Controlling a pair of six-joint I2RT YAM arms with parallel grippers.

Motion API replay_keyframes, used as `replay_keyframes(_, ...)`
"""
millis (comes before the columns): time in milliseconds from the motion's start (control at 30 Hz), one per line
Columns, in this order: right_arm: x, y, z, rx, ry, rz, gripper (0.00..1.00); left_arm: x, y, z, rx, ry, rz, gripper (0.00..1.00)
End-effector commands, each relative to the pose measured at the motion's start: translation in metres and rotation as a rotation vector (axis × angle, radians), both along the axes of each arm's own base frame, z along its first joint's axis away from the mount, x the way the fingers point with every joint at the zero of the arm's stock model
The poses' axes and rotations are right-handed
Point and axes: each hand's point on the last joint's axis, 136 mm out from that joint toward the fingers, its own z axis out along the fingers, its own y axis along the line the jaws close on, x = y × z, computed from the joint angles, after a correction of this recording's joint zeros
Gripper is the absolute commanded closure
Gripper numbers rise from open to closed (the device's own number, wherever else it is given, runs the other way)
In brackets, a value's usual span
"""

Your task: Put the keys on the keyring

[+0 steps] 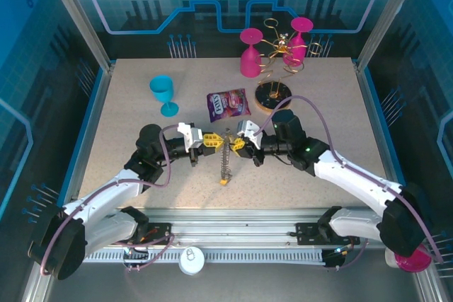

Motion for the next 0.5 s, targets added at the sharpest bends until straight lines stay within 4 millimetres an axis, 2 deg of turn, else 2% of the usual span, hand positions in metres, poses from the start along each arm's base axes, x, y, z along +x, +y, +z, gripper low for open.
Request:
replay_keyframes(0, 0.006, -0.013, 0.004, -0.092, -0.047, -0.061, 1.00, 0.005, 0.004, 0.003, 0.010, -0.047, 0.041, 1.00)
replay_keyframes(67, 0.004, -0.017, 0.003, -0.120, -0.043, -0.065, 1.00, 0.006, 0.005, 0.001, 0.017, -0.043, 0.044, 1.00)
replay_keyframes(100, 0.007, -0.015, 0.016, -0.108, -0.064, -0.070, 1.00, 0.007, 0.005, 0.000, 0.020, -0.043, 0.047, 1.00)
replay_keyframes(167, 0.008, -0.015, 0.024, -0.109, -0.082, -0.078, 1.00, 0.007, 0.005, -0.002, 0.031, -0.039, 0.048, 1.00)
replay_keyframes(467, 0.008, -0.005, 0.050, -0.125, -0.141, -0.059, 1.00, 0.007, 0.004, -0.009, 0.065, -0.036, 0.041, 1.00)
